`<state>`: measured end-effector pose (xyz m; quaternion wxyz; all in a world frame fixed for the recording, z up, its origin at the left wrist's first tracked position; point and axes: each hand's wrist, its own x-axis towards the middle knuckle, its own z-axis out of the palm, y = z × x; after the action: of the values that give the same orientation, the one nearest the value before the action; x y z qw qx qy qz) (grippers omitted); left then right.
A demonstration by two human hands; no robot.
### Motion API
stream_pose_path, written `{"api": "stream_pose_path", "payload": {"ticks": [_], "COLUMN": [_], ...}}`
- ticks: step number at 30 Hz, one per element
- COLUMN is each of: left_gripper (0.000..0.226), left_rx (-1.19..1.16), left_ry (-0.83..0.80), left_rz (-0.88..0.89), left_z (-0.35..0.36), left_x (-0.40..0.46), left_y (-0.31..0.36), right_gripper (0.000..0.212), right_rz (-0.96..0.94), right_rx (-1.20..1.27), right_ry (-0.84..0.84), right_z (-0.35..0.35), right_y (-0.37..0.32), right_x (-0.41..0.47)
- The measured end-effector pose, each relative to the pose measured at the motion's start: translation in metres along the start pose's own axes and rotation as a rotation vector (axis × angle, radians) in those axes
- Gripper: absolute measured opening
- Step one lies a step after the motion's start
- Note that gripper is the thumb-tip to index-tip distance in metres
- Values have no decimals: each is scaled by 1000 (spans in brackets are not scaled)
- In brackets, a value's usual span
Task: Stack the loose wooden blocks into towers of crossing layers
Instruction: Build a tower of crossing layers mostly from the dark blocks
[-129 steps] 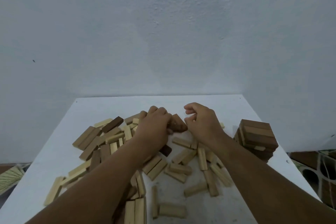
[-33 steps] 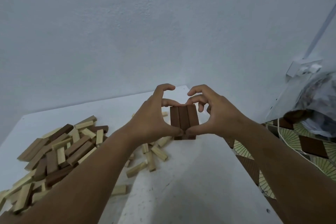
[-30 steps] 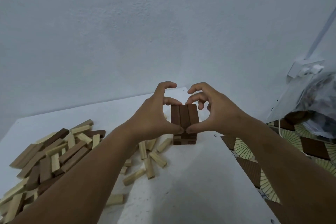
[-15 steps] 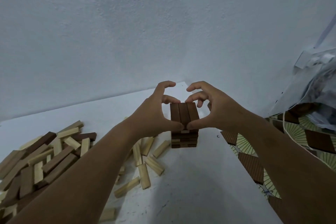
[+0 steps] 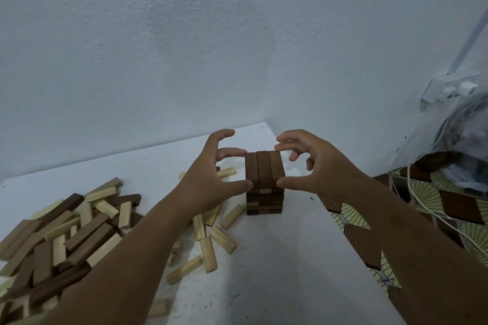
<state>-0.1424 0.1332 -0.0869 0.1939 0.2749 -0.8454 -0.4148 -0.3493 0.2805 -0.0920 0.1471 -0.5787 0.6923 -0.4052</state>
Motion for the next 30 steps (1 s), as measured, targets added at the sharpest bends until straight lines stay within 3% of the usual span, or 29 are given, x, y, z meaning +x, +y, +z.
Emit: {"api": "stream_pose_path", "payload": {"ticks": [16,24,26,30], "left_gripper": [88,99,89,50], "left_rx": [-25,-34,-52,-76], "left_ry": [-6,33,102,266], "left_rz": [2,13,31,70], "left_z": [1,-8,-13,-26], "left_x": [3,-7,-18,-54], "left_y": [1,6,11,19], "right_gripper": [73,82,74,39], "right_rz": [-2,10,-1,-152], "right_rx": [7,-31,-52,-78], "right_ry": [15,43,101,259], "right_z": [0,-3,0,21], "right_y": [4,-1,-10,-48], "right_x": [1,-1,-2,-5]}}
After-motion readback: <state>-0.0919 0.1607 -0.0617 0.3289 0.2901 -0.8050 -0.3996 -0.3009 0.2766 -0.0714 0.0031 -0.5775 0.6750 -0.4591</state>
